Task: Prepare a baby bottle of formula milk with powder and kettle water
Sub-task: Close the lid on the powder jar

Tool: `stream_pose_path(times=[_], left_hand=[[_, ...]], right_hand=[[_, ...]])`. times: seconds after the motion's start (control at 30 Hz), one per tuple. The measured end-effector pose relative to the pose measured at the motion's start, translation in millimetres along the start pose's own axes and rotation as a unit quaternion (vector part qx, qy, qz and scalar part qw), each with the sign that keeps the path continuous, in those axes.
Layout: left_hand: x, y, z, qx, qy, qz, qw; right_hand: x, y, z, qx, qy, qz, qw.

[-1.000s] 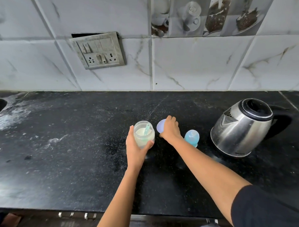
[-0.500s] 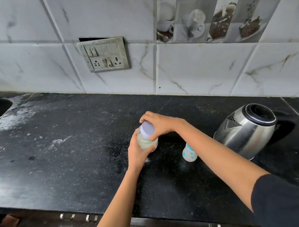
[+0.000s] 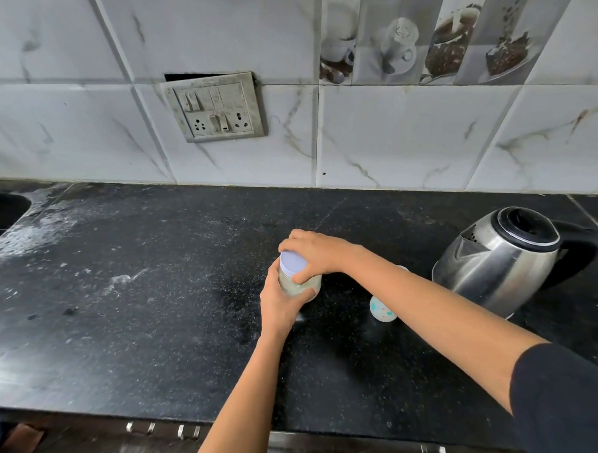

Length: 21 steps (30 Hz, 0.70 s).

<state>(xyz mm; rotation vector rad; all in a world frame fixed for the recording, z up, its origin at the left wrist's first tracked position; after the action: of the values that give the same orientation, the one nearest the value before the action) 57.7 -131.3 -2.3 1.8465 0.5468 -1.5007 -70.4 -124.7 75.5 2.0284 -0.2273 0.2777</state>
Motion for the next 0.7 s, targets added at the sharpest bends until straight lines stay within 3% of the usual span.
stream_pose_path(times=[0.17,0.3,0.37,0.43,0.57,0.7], left_hand=[[1.5,-1.9,-1.7,-0.004,0.004,0.002,1.000],[-2.3,-3.6,-3.9,-0.024,0.007,0.000,1.000],[-4.1,-3.1,-4.4,-0.017,0.009,-0.006,1.000],[-3.4,-1.3,-2.8,-0.015,0.003,-0.001,1.000],[0.3,-1.0,-0.7,-0.017,0.011,-0.002,1.000],[-1.0,-2.6,-0.9,-0.016,0.019,-0.016,1.000]], right_hand=[[13.2,-1.9,2.2,-0.055,-0.092,-0.057,0.993],[16.1,-12.7,9.5,-0.104,-0.219,0.022,0.970],[13.2,-8.3,8.1,-0.070,-0.242,0.056,0.966],[6.0,3.8,4.8,0.011,-0.214,0.036,0.976],[-0.1,23.0,-0.6,0.171,-0.033,-0.049,0.983],[3.7,22.7,-1.7,0.096,-0.035,-0.099,0.990]])
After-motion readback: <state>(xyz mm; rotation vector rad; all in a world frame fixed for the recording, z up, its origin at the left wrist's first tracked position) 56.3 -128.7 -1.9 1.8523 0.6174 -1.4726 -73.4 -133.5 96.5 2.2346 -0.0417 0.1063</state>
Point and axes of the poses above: each hand's wrist, its own z-axis towards the middle knuckle, its own y-axis out of the back of the hand, x = y × z, the point moved 3 cm from there along z, towards the middle knuckle, and after that the axes turned 15 degrees about x, right-handed, at the moved point
